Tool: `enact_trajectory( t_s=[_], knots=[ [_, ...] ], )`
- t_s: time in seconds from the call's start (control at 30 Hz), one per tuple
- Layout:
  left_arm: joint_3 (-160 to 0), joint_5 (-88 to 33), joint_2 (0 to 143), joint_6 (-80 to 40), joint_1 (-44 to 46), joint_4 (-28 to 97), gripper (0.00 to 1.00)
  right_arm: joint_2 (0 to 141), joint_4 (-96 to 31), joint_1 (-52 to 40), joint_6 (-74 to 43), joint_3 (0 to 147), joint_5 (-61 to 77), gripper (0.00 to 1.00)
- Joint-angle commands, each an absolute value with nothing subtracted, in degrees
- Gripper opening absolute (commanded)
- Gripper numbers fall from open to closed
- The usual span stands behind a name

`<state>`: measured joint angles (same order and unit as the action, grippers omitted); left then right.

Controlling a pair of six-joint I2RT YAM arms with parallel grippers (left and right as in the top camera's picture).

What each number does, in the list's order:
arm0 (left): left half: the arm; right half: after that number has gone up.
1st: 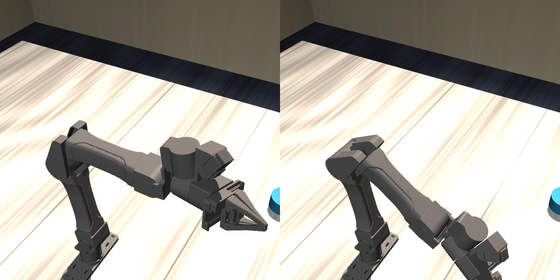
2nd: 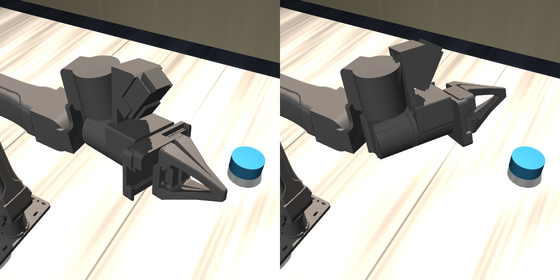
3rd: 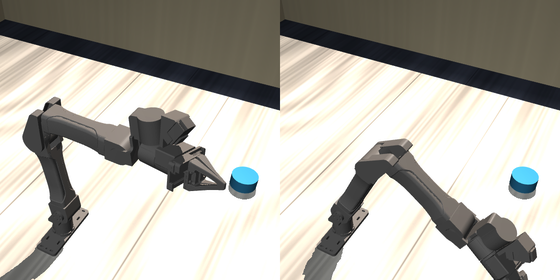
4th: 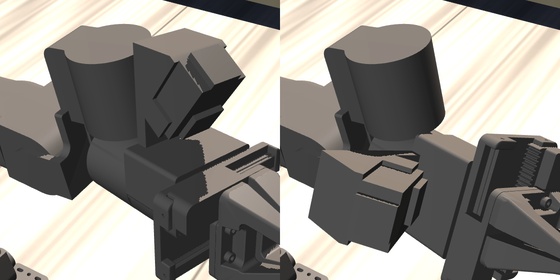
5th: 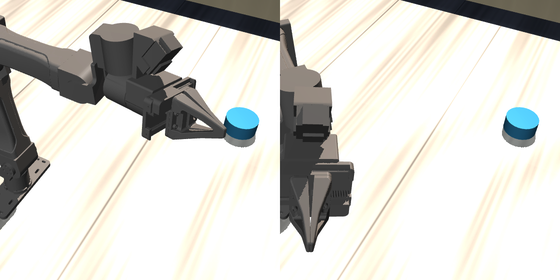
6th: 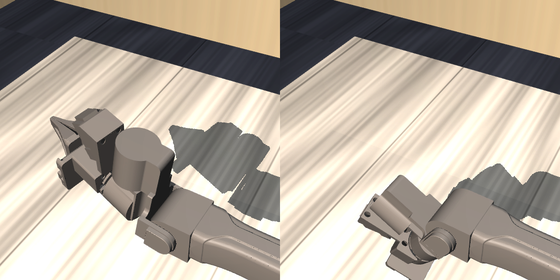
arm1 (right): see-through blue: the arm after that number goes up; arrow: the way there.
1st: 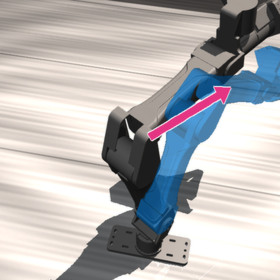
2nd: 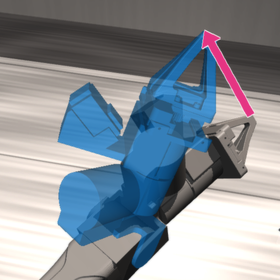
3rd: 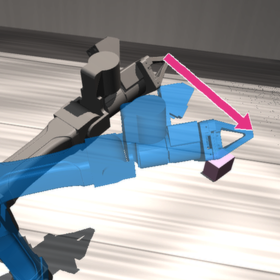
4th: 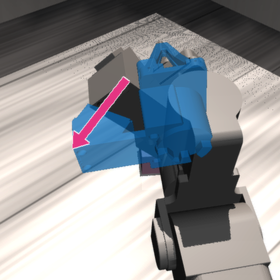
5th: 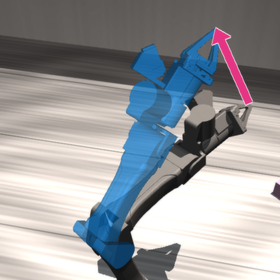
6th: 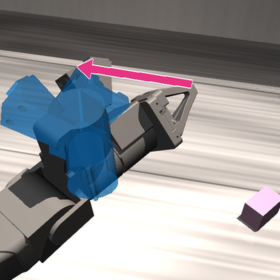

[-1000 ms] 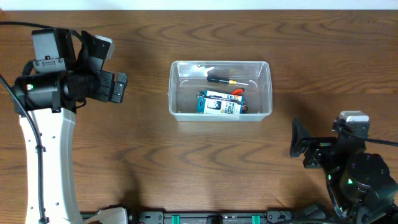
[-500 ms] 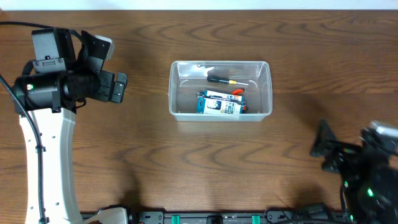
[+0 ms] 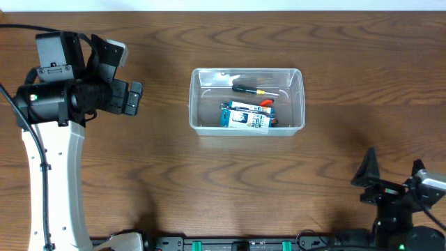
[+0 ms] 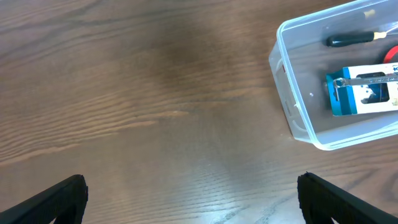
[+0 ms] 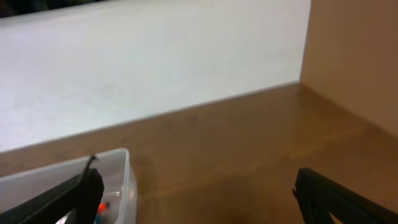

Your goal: Pack container

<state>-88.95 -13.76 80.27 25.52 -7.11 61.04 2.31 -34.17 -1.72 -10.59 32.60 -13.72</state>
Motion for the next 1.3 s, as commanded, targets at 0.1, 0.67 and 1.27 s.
enact_trajectory(
  t_s=[0.1,0.67,1.27],
  knots=[
    [-88.99,-14.33,80.49,25.41,-7.46,60.95,0.98,0.36,-21.85,-1.13,-7.99,22.76,-12.62,0.99],
    [-88.99,-14.33,80.49,25.41,-7.46,60.95,0.98,0.30,9.04,-1.15,-5.52,0.25,-7.03,0.99],
    [-88.99,-14.33,80.49,25.41,-7.46,60.95,0.98,0.30,-4.32,-1.19,-5.04,0.32,-1.04,0.99]
  ],
)
